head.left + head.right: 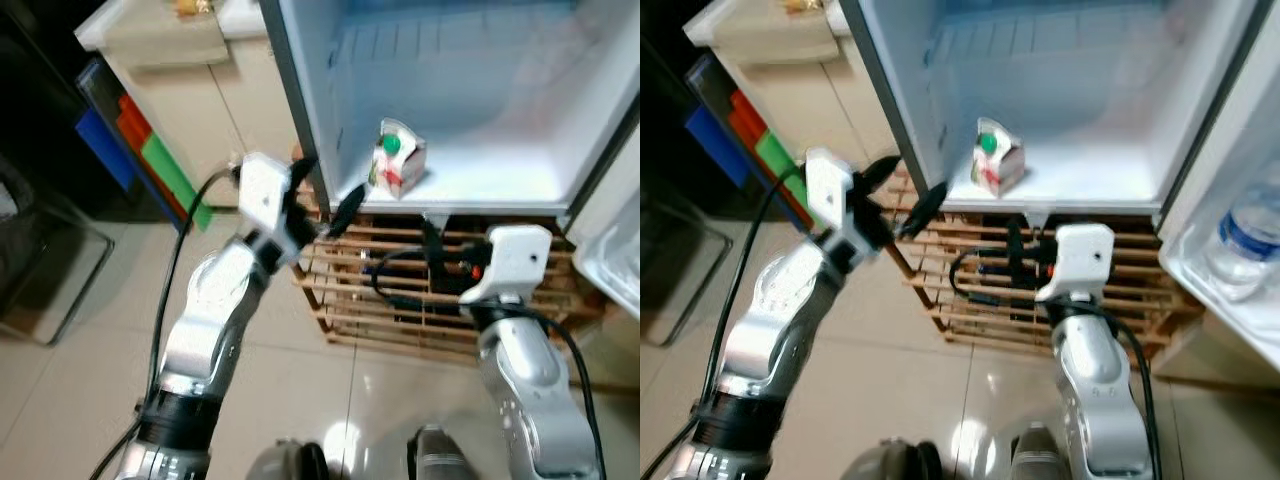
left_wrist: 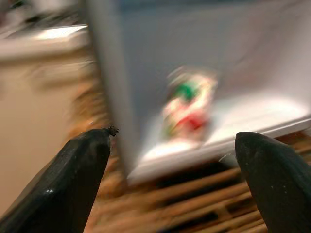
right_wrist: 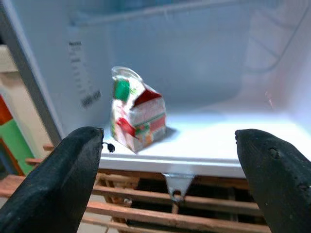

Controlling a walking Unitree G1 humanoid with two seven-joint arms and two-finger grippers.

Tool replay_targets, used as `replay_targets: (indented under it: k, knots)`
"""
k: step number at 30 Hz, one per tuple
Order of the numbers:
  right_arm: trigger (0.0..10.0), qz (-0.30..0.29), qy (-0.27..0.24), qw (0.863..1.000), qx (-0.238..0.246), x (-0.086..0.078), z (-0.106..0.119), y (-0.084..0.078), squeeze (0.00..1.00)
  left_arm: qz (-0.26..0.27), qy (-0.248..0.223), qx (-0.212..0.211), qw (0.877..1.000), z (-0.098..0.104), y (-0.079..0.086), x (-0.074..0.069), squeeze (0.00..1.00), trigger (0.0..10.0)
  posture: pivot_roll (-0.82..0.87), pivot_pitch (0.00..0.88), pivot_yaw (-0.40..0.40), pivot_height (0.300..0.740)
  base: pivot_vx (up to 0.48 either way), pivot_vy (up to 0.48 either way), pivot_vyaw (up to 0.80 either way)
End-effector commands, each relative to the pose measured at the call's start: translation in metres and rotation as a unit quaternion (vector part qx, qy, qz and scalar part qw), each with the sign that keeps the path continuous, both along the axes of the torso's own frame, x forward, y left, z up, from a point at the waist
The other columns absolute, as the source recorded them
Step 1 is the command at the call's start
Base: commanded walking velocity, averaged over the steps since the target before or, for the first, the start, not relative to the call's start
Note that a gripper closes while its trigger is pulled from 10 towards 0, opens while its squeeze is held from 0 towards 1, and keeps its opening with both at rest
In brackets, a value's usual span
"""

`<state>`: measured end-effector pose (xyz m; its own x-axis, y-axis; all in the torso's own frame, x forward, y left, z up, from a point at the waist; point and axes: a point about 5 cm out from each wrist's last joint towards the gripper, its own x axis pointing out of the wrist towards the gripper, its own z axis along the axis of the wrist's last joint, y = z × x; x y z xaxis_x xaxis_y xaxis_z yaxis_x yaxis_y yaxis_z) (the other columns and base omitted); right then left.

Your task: Restocking fridge

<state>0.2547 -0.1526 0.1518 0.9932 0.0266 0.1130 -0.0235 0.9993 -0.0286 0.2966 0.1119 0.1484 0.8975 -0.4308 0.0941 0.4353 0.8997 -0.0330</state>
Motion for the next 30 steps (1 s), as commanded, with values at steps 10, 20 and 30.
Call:
replay_targets:
  k: [10,20,30]
  knots:
    - [10.0,0.014,-0.017,1.000,0.000,0.022,-0.005,0.005,0.00,0.056,-0.006,-0.032,0.998,0.015,0.005,0.028,0.00,10.0,-0.19,0.000,0.179,0.740,0.000,0.348,-0.05]
    - [10.0,0.015,-0.010,1.000,-0.008,0.026,-0.013,0.005,0.00,0.027,-0.015,-0.019,0.999,0.019,-0.005,0.035,0.00,10.0,-0.18,0.000,0.172,0.740,0.218,0.399,-0.08]
    - [10.0,0.031,-0.014,0.999,-0.018,0.024,-0.014,0.007,0.00,-0.045,-0.045,-0.013,0.998,0.023,-0.022,0.025,0.00,10.0,-0.19,0.000,0.165,0.740,0.156,0.028,0.00]
